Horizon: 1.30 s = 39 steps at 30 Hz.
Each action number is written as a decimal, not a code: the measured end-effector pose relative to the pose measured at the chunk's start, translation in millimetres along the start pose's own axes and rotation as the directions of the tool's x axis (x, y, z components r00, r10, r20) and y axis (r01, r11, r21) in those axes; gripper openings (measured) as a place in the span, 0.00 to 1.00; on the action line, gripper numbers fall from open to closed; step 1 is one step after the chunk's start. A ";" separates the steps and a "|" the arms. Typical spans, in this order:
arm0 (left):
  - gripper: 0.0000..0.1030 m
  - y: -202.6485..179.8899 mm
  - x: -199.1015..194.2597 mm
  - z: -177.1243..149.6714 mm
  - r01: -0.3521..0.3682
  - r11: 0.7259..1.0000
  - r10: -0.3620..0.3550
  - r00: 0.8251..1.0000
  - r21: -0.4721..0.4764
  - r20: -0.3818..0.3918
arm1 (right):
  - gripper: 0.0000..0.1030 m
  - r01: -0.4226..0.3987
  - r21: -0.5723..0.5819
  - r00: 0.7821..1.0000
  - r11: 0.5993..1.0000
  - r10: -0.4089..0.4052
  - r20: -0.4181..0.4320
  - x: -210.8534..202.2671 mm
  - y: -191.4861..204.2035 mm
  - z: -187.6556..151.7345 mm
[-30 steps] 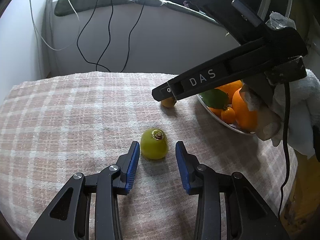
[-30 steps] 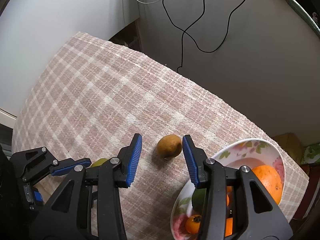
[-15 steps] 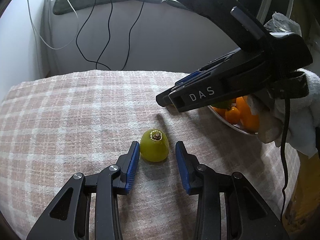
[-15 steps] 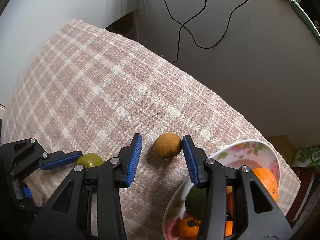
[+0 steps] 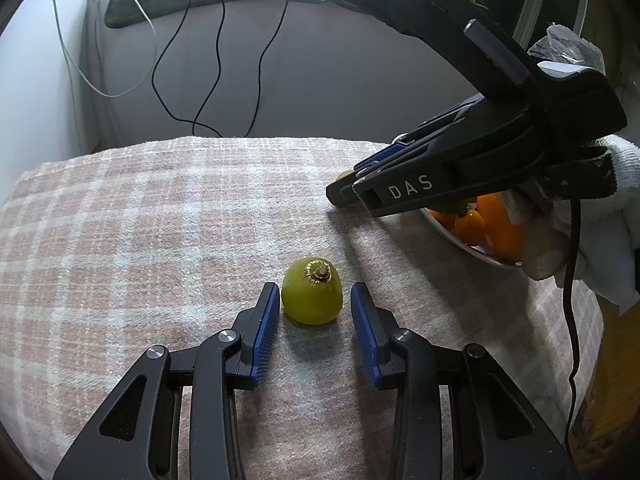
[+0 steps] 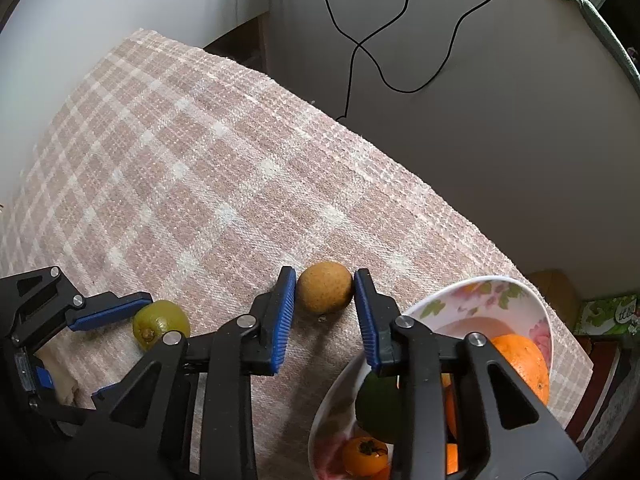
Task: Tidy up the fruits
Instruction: 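Close the right gripper on the brown kiwi while the left gripper grasps the green fruit, then carry the kiwi and the green fruit in both grippers over the plate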
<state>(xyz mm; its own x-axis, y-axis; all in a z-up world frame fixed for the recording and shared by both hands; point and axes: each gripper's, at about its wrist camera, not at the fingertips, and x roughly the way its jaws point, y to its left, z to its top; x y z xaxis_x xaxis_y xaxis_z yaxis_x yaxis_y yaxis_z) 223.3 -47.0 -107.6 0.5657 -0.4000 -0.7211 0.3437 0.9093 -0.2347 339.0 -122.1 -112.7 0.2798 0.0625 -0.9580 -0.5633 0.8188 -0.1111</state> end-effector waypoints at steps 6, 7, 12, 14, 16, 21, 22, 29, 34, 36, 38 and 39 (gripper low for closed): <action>0.29 1.5 3.1 0.1 0.001 1.000 -0.001 1.000 -0.008 0.000 | 0.30 0.000 0.000 1.000 1.000 0.000 0.001 -0.5 -0.6 0.4; 0.28 1.8 3.4 0.0 0.002 1.000 -0.002 1.000 -0.008 0.001 | 0.30 -0.001 0.000 1.000 1.000 0.001 0.002 -0.4 -0.8 0.4; 0.27 7.1 -0.8 -2.0 0.008 1.000 -0.008 1.000 -0.014 0.005 | 0.30 -0.004 0.002 1.000 1.000 0.004 0.003 -1.9 -1.5 -0.2; 0.27 9.2 -1.7 -4.0 0.012 1.000 -0.012 1.000 -0.017 0.006 | 0.30 -0.005 0.003 1.000 1.000 0.005 0.004 -3.9 -0.2 -1.0; 0.27 12.4 -3.6 -4.3 0.017 1.000 -0.016 1.000 -0.023 0.007 | 0.30 -0.012 0.010 1.000 1.000 0.012 0.005 -5.8 1.8 -1.6; 0.26 16.3 -7.2 -6.2 0.019 0.999 -0.019 1.000 -0.027 0.011 | 0.30 -0.016 0.011 1.000 1.000 0.016 0.009 -9.1 3.6 -3.1; 0.26 17.9 -6.1 -6.9 0.020 0.999 -0.020 1.000 -0.028 0.011 | 0.30 -0.019 0.012 1.000 1.000 0.019 0.011 -10.2 3.5 -2.8; 0.26 22.8 -14.3 -7.7 0.021 0.999 -0.020 1.000 -0.038 0.020 | 0.30 -0.029 0.010 0.999 1.000 0.029 0.026 -16.7 6.7 -3.8; 0.26 27.2 -21.5 -6.7 0.021 0.999 -0.020 1.000 -0.046 0.023 | 0.30 -0.038 0.011 0.998 0.999 0.037 0.057 -33.3 3.9 -6.0; 0.26 27.7 -23.7 -6.6 0.020 0.999 -0.019 1.000 -0.044 0.024 | 0.30 -0.041 0.014 0.997 0.999 0.040 0.070 -40.1 1.1 -7.9; 0.26 27.2 -26.1 -5.7 0.018 0.999 -0.017 1.000 -0.041 0.025 | 0.30 -0.043 0.018 0.995 0.999 0.042 0.086 -49.3 -2.9 -10.8; 0.26 27.0 -27.6 -5.2 0.018 0.999 -0.017 1.000 -0.040 0.025 | 0.30 -0.043 0.021 0.995 0.999 0.040 0.092 -53.9 -3.8 -14.3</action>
<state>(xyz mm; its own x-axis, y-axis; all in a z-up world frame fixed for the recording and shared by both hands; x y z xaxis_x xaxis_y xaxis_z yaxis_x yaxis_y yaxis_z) 213.1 -10.8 -97.4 0.5787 -0.4182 -0.7001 0.3240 0.9058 -0.2732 314.9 -136.7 -64.4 0.3274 0.1480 -0.9332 -0.5579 0.8274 -0.0645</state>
